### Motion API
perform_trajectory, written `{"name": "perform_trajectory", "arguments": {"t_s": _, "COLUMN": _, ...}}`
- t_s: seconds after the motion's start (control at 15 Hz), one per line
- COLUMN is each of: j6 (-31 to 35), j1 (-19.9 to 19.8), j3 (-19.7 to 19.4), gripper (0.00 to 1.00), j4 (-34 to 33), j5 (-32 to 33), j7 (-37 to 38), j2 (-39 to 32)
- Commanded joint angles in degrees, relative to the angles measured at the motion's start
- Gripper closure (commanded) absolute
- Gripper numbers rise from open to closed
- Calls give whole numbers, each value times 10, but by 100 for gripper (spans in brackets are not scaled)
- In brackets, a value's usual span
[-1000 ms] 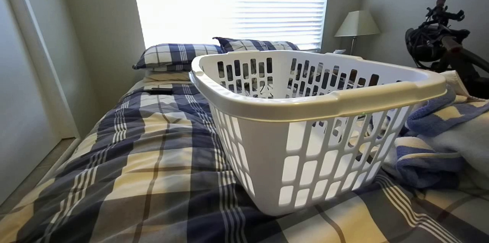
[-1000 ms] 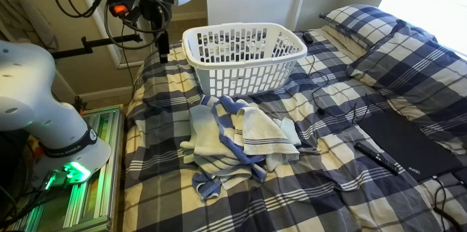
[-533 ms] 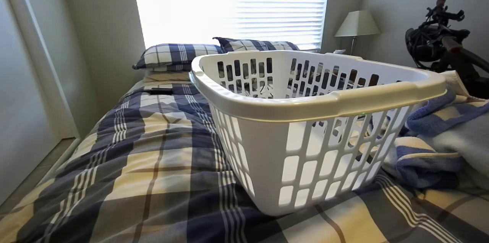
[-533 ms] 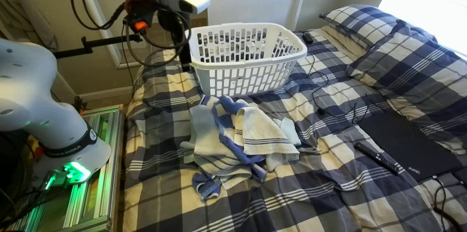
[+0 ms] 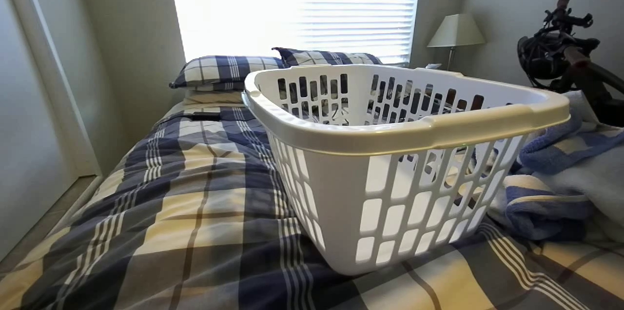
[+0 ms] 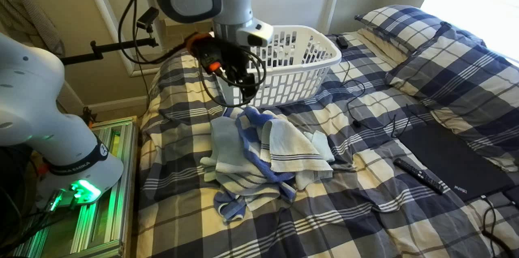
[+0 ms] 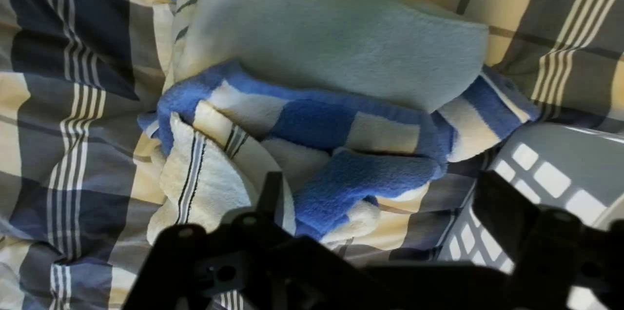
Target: Put the towel inside the basket
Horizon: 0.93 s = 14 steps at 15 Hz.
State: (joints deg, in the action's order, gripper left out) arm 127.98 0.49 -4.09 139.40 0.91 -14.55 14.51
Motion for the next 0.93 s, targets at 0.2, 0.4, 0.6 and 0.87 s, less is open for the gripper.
{"name": "perform_trajectory", "arguments": {"t_s": 0.2, "j6": 45, "j1": -12, "j3": 1, "gripper": 0, "j4": -107, "j5": 29, "j7": -68, "j2": -165}}
{"name": "perform_trajectory", "arguments": {"t_s": 0.4, "j6": 49, "j1": -14, "j3": 8, "gripper": 0, "j4": -96, "j5": 19, "j7": -61, "j2": -159}}
{"name": "perform_trajectory", "arguments": {"t_s": 0.6, "j6": 52, "j1": -17, "j3": 9, "gripper": 0, "j4": -118, "j5": 19, "j7": -68, "j2": -187}}
{"name": "perform_trajectory", "arguments": {"t_s": 0.87, "j6": 60, "j1": -19, "j3": 7, "gripper": 0, "j4": -123, "j5": 30, "j7": -59, "j2": -193}}
